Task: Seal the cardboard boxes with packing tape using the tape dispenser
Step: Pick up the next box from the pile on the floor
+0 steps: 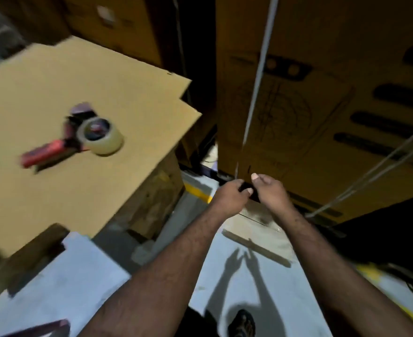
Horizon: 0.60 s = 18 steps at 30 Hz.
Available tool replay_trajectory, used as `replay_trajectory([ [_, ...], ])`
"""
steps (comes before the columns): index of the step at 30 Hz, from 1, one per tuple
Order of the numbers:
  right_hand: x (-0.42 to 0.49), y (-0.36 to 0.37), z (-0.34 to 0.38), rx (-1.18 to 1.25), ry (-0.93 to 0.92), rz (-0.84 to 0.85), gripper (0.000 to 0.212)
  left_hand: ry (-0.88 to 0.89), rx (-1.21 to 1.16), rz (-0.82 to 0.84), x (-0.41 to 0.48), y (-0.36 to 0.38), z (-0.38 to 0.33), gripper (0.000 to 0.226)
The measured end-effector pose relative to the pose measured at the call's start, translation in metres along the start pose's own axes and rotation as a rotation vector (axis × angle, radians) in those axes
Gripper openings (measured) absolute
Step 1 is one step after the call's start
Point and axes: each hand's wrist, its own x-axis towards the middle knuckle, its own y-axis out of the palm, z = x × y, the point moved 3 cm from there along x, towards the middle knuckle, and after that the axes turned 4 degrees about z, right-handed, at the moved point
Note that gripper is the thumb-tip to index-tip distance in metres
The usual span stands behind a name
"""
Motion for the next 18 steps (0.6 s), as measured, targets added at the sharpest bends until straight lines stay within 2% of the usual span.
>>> replay_trajectory([
  [5, -0.088, 0.029, 0.069, -0.015, -0.134, 0.114, 0.024, 0.058, -0.064, -0.187, -0.127, -0.071, 0.004, 0.029],
  [12, -0.181, 0.144, 0.085, -0.023, -0.23, 0.275, 0.06, 0.08, -0.179, -0.383, -0.255, -0.131, 0.094, 0.025],
  [18, -0.276, 0.281, 0.122, -0.016, -0.285, 0.389, 0.041, 0.072, -0.343, -0.538, -0.357, -0.202, 0.209, 0.022],
])
